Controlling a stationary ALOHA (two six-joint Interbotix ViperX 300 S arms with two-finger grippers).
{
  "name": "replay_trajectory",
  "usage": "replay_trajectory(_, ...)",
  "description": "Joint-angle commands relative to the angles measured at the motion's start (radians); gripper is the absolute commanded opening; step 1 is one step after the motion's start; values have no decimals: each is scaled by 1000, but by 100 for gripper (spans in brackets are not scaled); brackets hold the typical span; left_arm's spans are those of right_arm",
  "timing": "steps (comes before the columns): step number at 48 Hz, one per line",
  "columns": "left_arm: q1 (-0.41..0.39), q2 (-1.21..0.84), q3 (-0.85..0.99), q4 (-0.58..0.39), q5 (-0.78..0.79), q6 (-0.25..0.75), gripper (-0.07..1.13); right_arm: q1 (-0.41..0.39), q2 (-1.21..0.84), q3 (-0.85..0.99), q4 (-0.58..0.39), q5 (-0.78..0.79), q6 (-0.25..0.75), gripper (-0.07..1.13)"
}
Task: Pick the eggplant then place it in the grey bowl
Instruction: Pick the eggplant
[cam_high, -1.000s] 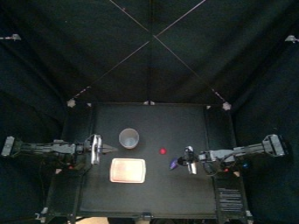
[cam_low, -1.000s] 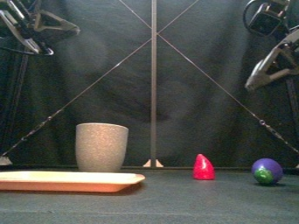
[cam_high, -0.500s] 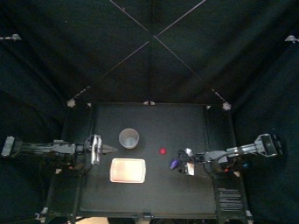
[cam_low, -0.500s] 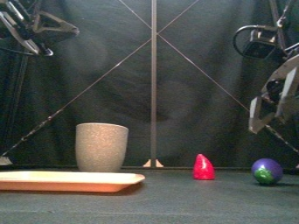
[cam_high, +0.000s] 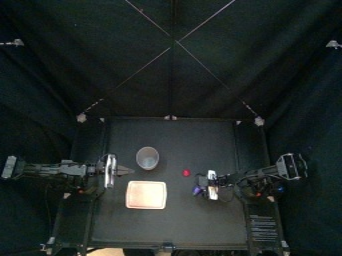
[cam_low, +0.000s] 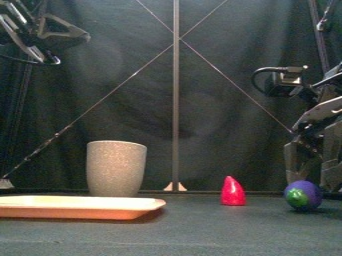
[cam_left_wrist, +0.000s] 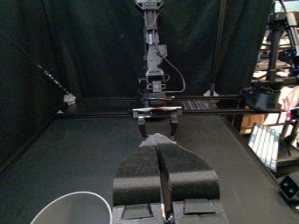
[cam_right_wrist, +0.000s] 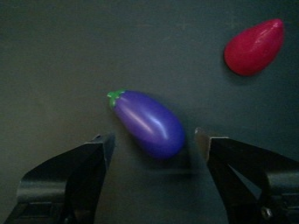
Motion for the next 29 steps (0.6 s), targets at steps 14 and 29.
replay_trajectory(14,6,3,-12,2,8,2,-4,2,77,-57,-2,-8,-3,103)
replay_trajectory(29,8,3,-12,2,11,2,-4,20,89,-72,0,-8,-2,65)
